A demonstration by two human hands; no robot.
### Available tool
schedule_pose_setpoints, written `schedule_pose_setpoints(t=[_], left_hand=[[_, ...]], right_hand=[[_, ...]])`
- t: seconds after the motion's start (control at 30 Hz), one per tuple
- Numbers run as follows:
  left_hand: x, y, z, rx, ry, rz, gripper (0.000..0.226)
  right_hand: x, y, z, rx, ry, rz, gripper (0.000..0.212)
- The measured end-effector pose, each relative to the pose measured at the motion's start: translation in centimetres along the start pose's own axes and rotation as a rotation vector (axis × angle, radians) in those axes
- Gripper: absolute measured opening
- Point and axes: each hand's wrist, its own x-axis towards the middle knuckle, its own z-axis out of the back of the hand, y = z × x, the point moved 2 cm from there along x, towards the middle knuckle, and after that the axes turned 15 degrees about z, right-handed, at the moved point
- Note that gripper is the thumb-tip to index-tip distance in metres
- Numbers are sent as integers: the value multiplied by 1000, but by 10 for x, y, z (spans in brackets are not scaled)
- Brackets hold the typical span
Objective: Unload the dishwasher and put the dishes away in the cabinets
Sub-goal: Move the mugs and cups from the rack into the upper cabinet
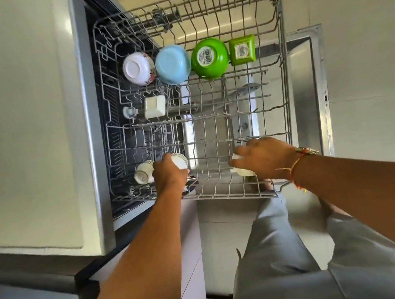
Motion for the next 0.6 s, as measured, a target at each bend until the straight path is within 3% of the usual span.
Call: schedule_pose_setpoints(t=[0.1, 0.3, 0.47, 0.6], left_hand=[[-39, 2, 21, -131, -46, -33, 71], [-176, 7, 71, -567, -239, -131, 73], [-293, 34, 96, -850, -457, -188, 70], [-366, 71, 118, -1092, -572, -113, 80]], right_hand=[[-23, 3, 21, 39, -133, -82, 74], [-97, 27, 93, 381, -502, -263, 81], [-168, 67, 153, 447, -741, -137, 84], [-200, 105, 204, 395, -852, 25, 78]])
